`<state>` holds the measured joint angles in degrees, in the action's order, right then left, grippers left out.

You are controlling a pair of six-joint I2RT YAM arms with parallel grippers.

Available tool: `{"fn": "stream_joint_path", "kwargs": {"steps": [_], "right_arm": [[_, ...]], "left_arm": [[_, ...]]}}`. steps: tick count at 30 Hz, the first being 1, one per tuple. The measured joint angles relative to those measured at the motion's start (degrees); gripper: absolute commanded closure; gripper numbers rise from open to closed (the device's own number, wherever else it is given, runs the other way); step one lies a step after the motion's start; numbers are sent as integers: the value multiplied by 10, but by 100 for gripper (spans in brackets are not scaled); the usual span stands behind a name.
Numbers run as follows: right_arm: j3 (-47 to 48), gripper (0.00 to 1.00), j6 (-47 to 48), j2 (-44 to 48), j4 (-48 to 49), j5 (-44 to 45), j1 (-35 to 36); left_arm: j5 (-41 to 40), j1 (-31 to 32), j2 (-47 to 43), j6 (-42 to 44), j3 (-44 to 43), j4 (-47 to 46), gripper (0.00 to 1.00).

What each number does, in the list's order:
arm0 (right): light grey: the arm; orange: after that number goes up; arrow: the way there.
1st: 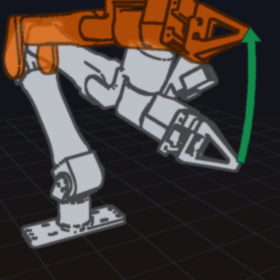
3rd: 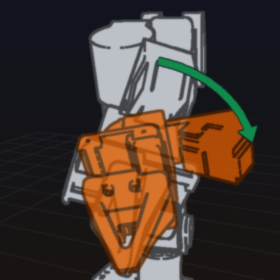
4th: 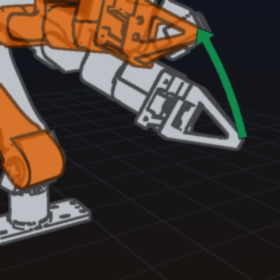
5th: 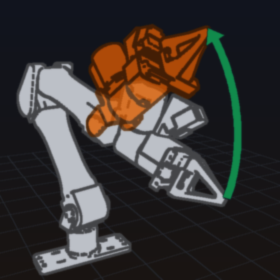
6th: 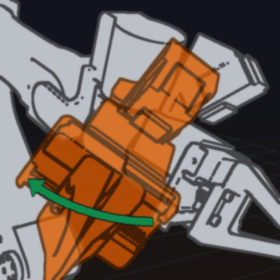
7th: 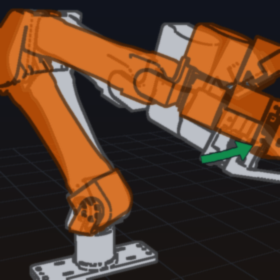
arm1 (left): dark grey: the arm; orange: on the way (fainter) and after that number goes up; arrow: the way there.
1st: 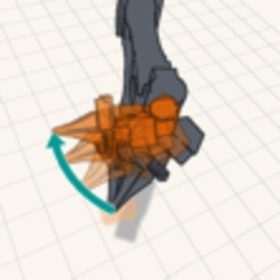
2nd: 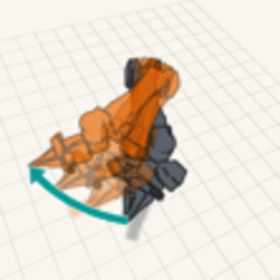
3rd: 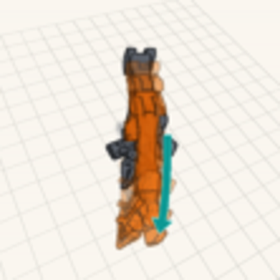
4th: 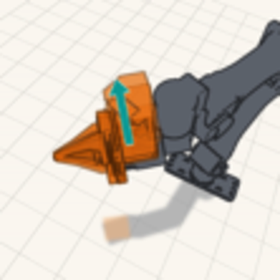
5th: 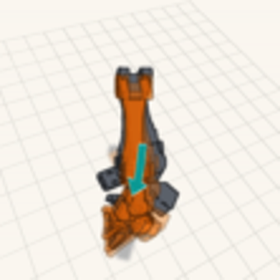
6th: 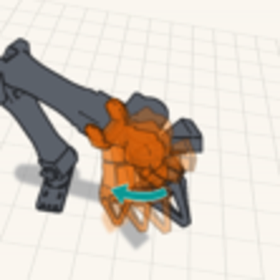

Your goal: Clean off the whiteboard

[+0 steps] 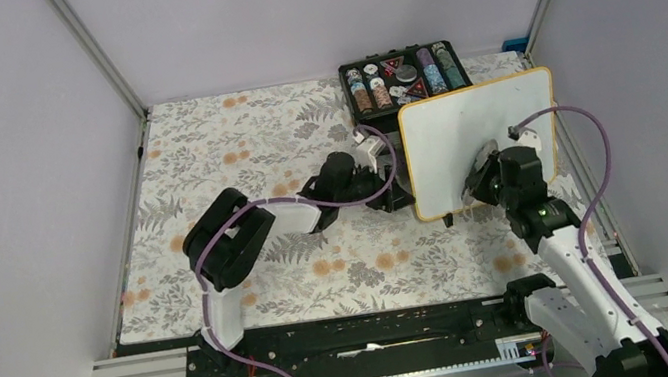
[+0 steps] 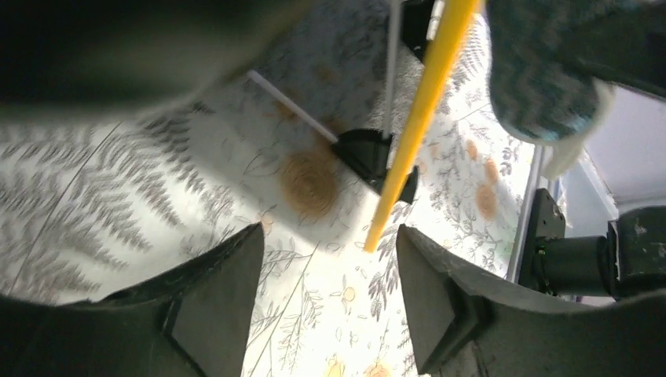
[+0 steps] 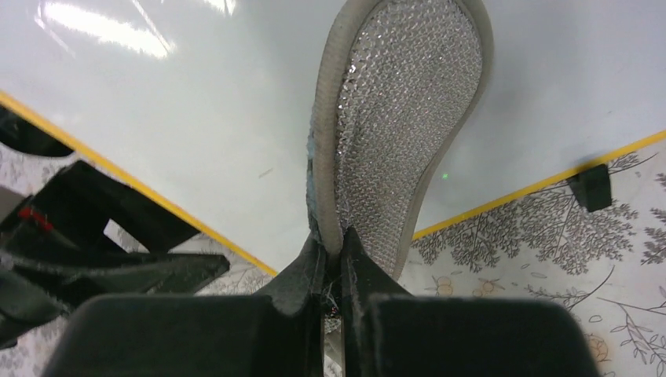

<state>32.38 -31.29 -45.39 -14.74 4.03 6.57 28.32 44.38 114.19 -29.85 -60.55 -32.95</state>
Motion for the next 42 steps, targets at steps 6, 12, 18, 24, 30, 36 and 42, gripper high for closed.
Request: {"fn": "stream_joint_path", "kwargs": {"steps": [6, 12, 18, 24, 30, 36, 42], "right_arm": [[-43, 100, 7, 54, -17, -18, 18], [-71, 100, 5, 81, -29, -65, 20], [-65, 100, 20, 71, -31, -102, 93], [3, 91, 31, -5, -33, -32, 348], [92, 20, 53, -179, -23, 42, 488], [108, 0, 74, -233, -26, 65, 493], [163, 0, 89, -87, -40, 131, 493]], "left_arm": [[-51, -13, -44, -7, 45, 44, 26], [-81, -13, -211, -37, 210, 57, 22], [-118, -11, -484, -44, 292, 168, 16], [-202, -12, -681, -9, 239, 339, 15], [-292, -12, -772, 3, 192, 452, 14], [-326, -12, -804, 3, 162, 524, 13], [-341, -12, -804, 9, 83, 572, 12]]}}
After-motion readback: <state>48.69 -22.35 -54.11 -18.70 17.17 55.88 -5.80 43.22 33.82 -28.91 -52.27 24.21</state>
